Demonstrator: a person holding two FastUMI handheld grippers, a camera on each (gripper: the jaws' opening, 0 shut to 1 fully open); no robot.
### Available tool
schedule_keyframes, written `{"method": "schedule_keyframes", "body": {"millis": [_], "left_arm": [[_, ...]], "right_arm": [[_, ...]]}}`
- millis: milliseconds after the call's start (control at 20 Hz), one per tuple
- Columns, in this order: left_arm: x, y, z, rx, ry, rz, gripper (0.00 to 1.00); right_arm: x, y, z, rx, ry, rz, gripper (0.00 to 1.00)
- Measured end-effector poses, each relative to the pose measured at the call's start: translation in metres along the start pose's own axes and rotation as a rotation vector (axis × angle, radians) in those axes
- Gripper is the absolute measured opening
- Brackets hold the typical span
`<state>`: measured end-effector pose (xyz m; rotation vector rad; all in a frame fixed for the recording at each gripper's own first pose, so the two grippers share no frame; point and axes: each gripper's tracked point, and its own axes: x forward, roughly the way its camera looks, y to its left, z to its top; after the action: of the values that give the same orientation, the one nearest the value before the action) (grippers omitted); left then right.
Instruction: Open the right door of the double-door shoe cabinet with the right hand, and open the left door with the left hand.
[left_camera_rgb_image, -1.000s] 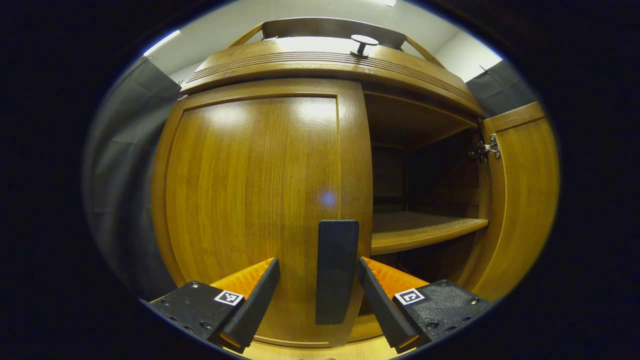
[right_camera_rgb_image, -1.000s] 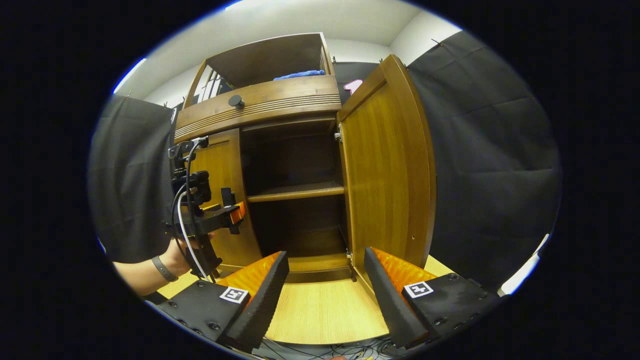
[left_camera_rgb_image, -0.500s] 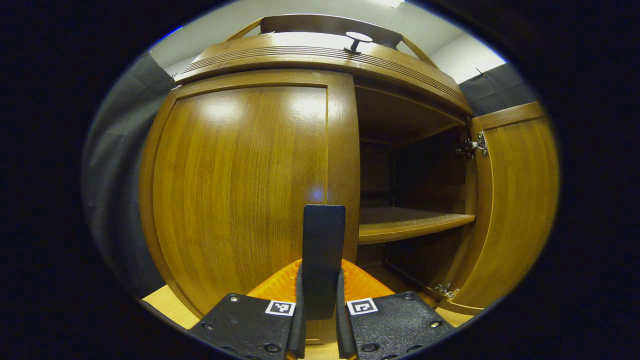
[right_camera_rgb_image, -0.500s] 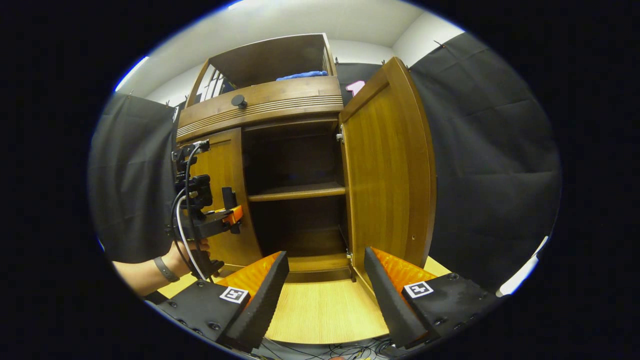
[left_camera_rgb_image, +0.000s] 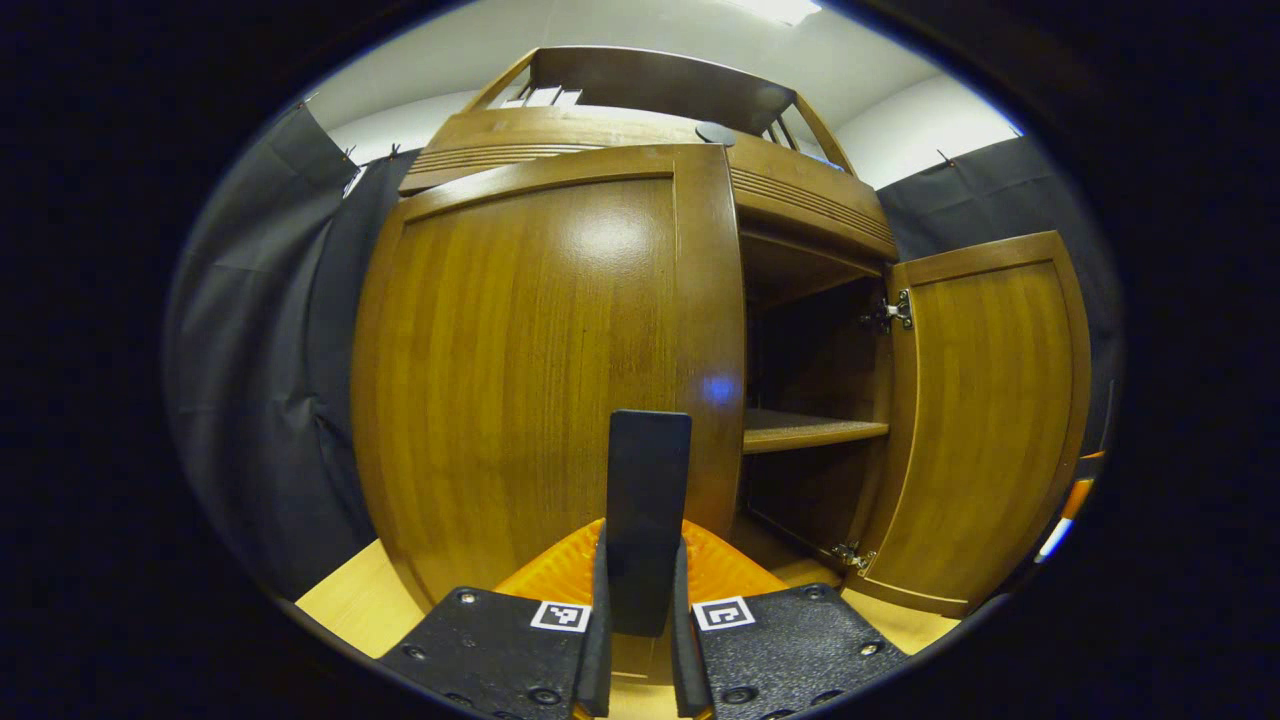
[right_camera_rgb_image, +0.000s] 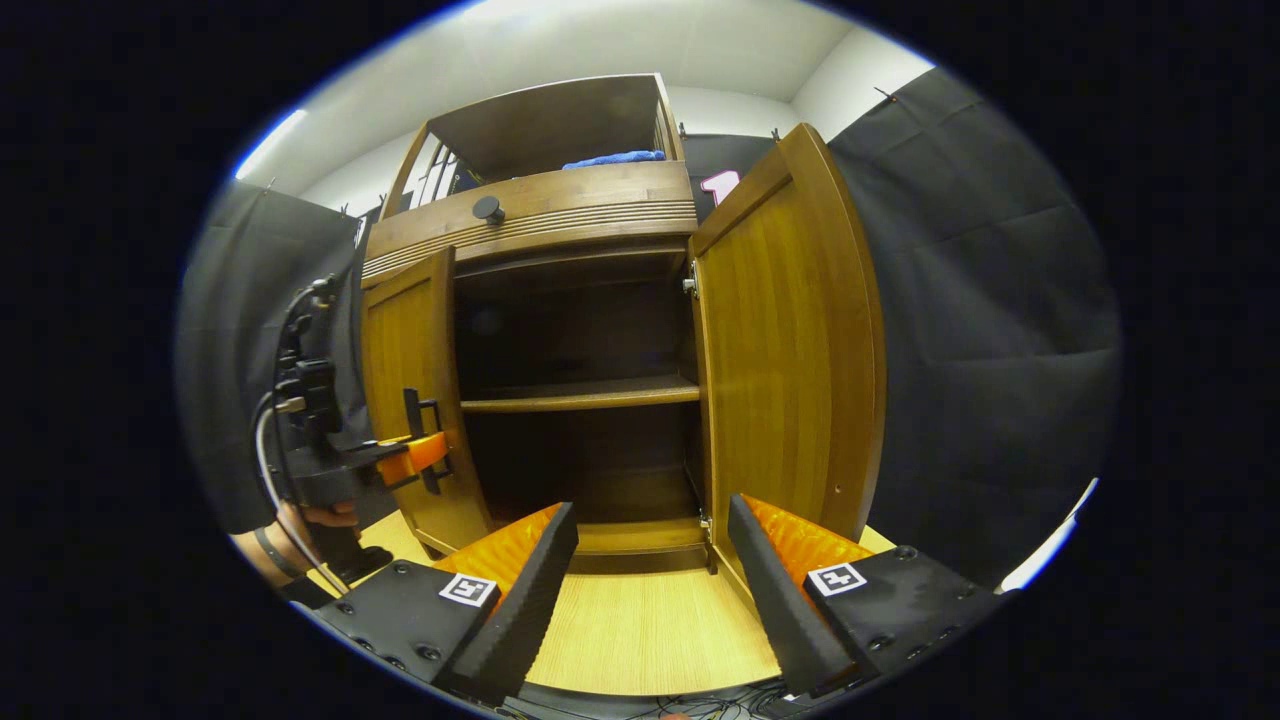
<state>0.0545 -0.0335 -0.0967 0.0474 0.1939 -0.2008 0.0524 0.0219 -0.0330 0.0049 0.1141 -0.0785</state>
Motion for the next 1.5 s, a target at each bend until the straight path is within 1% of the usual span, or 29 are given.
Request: {"method": "schedule_keyframes", "body": {"millis": [100, 150, 200, 350, 500, 600, 650, 750, 800, 900, 950, 1000, 1050, 1100, 1150, 1200, 1250, 1300, 1350, 1450, 1500], "left_arm": [[-0.019, 0.008, 0.003, 0.016, -0.005, 0.025, 0.25], [-0.027, 0.013, 0.004, 0.02, -0.001, 0.041, 0.22], [-0.038, 0.018, 0.004, 0.022, 0.004, 0.056, 0.24], [-0.067, 0.04, 0.008, 0.013, 0.005, 0.122, 0.23], [-0.096, 0.062, 0.011, 0.031, -0.011, 0.194, 0.21], [-0.109, 0.073, 0.013, 0.019, -0.015, 0.216, 0.16], [-0.113, 0.08, 0.014, 0.008, -0.015, 0.222, 0.14], [-0.123, 0.09, 0.015, -0.007, -0.023, 0.215, 0.11], [-0.126, 0.097, 0.014, -0.016, -0.026, 0.205, 0.1], [-0.133, 0.115, 0.015, -0.04, -0.032, 0.202, 0.09], [-0.137, 0.126, 0.015, -0.046, -0.036, 0.213, 0.08], [-0.142, 0.139, 0.015, -0.047, -0.041, 0.227, 0.07], [-0.146, 0.152, 0.019, -0.051, -0.057, 0.235, 0.09], [-0.152, 0.162, 0.024, -0.064, -0.078, 0.239, 0.05], [-0.157, 0.172, 0.032, -0.078, -0.107, 0.244, 0.05], [-0.16, 0.178, 0.037, -0.089, -0.124, 0.244, 0.03], [-0.163, 0.182, 0.036, -0.097, -0.12, 0.23, 0.01], [-0.164, 0.187, 0.035, -0.093, -0.128, 0.213, 0.08], [-0.162, 0.188, 0.037, -0.077, -0.128, 0.193, 0.05], [-0.163, 0.189, 0.036, -0.028, -0.116, 0.15, 0.06], [-0.162, 0.187, 0.035, -0.01, -0.102, 0.118, 0.08]], "right_arm": [[0.004, 0.005, 0.0, 0.003, -0.002, 0.016, 0.89], [0.005, 0.008, -0.002, 0.003, 0.0, 0.026, 0.89], [0.007, 0.01, -0.003, 0.002, 0.004, 0.039, 0.89], [0.011, 0.018, -0.004, -0.009, 0.007, 0.07, 0.89], [0.015, 0.026, -0.004, -0.014, 0.011, 0.101, 0.89], [0.016, 0.031, -0.005, -0.017, 0.011, 0.12, 0.89], [0.018, 0.034, -0.005, -0.022, 0.013, 0.13, 0.98], [0.02, 0.037, -0.005, -0.029, 0.013, 0.141, 0.98], [0.021, 0.04, -0.005, -0.03, 0.011, 0.147, 0.89], [0.022, 0.045, -0.004, -0.034, 0.012, 0.157, 0.89], [0.023, 0.046, -0.005, -0.038, 0.014, 0.16, 0.98], [0.024, 0.048, -0.006, -0.041, 0.015, 0.16, 0.98], [0.024, 0.05, -0.007, -0.044, 0.015, 0.161, 0.89], [0.023, 0.051, -0.007, -0.046, 0.014, 0.163, 0.89], [0.022, 0.052, -0.007, -0.051, 0.014, 0.166, 0.89], [0.021, 0.053, -0.007, -0.056, 0.013, 0.17, 0.98], [0.021, 0.055, -0.006, -0.06, 0.012, 0.172, 0.98], [0.023, 0.057, -0.006, -0.061, 0.013, 0.178, 0.98], [0.026, 0.061, -0.005, -0.06, 0.013, 0.181, 0.98], [0.03, 0.066, -0.003, -0.057, 0.007, 0.189, 0.98], [0.032, 0.068, -0.002, -0.06, 0.004, 0.193, 0.89]]}}
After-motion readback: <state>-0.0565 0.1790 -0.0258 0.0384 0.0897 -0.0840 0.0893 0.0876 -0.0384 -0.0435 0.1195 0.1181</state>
